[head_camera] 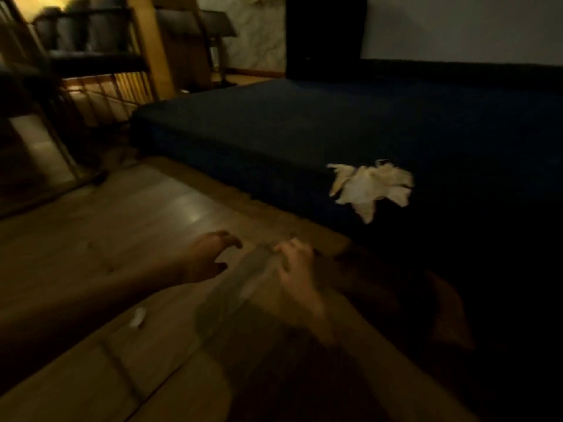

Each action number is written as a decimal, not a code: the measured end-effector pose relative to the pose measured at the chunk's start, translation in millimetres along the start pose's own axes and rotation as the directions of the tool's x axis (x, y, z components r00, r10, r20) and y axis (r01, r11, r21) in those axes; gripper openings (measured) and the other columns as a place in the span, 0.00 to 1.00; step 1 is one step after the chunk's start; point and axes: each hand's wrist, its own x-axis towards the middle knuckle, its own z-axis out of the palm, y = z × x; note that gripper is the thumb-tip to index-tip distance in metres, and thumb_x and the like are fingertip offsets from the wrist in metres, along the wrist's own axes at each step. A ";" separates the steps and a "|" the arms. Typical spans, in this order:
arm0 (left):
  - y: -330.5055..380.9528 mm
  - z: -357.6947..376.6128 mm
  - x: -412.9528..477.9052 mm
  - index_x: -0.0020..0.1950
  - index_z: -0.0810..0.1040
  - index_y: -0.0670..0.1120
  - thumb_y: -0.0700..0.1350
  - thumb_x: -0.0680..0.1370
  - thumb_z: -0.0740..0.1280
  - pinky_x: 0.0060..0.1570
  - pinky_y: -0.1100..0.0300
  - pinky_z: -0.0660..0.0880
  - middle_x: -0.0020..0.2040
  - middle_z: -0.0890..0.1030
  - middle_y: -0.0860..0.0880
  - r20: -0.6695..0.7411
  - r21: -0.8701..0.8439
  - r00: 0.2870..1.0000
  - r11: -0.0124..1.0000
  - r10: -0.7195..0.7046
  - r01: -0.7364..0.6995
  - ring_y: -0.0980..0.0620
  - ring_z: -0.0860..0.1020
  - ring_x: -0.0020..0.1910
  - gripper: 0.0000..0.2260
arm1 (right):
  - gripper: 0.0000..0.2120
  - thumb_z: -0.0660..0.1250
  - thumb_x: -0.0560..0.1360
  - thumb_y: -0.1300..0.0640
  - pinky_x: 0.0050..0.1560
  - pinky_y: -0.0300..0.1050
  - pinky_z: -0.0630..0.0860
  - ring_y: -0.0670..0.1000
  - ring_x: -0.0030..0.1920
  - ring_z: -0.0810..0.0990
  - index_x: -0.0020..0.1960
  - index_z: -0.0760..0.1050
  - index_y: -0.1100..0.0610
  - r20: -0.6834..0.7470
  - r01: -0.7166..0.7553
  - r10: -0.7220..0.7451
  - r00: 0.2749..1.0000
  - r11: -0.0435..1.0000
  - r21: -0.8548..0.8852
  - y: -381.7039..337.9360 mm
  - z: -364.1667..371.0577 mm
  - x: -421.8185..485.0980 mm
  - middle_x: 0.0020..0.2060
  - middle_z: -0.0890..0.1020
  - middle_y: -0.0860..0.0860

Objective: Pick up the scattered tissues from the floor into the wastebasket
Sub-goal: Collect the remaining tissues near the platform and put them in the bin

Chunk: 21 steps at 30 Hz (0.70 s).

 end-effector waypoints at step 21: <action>-146.9 137.7 -49.9 0.52 0.79 0.39 0.35 0.72 0.66 0.50 0.54 0.73 0.53 0.81 0.39 -0.078 -0.237 0.902 0.887 -0.425 0.397 0.42 0.79 0.54 0.10 | 0.20 0.58 0.77 0.54 0.66 0.48 0.66 0.57 0.65 0.70 0.68 0.65 0.59 0.380 0.320 -0.241 0.893 0.934 -0.160 -4.8 172.3 48.6 0.65 0.71 0.57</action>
